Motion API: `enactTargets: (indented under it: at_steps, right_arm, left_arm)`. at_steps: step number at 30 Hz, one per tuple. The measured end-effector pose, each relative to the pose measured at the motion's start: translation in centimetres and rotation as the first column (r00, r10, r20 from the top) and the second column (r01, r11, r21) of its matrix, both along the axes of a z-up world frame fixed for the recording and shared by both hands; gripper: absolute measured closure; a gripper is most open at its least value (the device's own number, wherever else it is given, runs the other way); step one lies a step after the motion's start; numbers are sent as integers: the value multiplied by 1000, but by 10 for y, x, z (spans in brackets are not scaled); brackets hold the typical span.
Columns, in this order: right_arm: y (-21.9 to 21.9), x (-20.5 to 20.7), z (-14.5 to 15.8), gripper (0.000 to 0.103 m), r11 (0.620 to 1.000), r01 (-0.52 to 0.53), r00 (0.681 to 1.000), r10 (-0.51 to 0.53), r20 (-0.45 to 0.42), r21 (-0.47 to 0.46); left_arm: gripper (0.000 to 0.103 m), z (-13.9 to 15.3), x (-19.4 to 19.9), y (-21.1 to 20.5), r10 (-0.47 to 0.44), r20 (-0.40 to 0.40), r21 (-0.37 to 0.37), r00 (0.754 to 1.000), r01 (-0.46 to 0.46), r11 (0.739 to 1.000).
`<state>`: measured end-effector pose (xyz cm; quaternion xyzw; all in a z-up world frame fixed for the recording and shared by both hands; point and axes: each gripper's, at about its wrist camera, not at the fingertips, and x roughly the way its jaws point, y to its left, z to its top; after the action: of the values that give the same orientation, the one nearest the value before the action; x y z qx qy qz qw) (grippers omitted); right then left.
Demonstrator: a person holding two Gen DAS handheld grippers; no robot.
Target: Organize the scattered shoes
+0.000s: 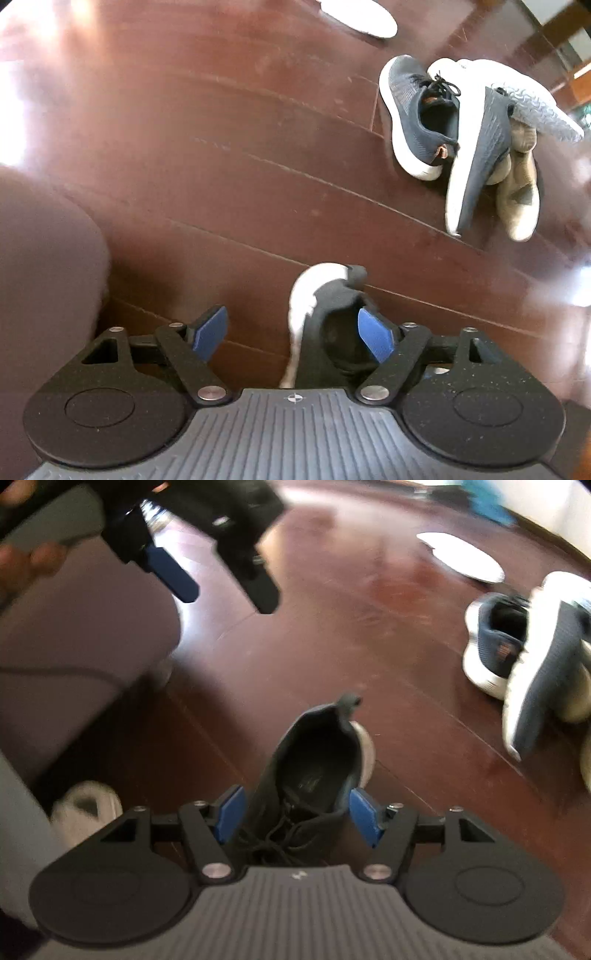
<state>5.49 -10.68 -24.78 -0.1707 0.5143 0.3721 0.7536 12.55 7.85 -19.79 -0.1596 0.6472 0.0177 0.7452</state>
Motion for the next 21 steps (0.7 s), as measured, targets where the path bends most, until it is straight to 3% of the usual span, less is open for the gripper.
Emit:
enactTargets:
  at_steps: [4,9,14,21]
  right_arm:
    - [12,12,-14,43,992,-127,990,126,-69,-9]
    - [31,28,-32,55,959,-280,952,273,-140,-36]
    - [42,34,-52,57,941,-336,914,319,-251,-31]
    - [56,42,-80,53,915,-403,839,365,-404,-11]
  left_arm:
    - [20,13,13,-2,4,51,26,999,-5,1000]
    - [20,11,19,-4,-3,44,46,999,1,999]
    - [20,3,22,1,17,16,34,1000,-18,999]
    - [20,14,25,6,38,54,-6,998,-38,999]
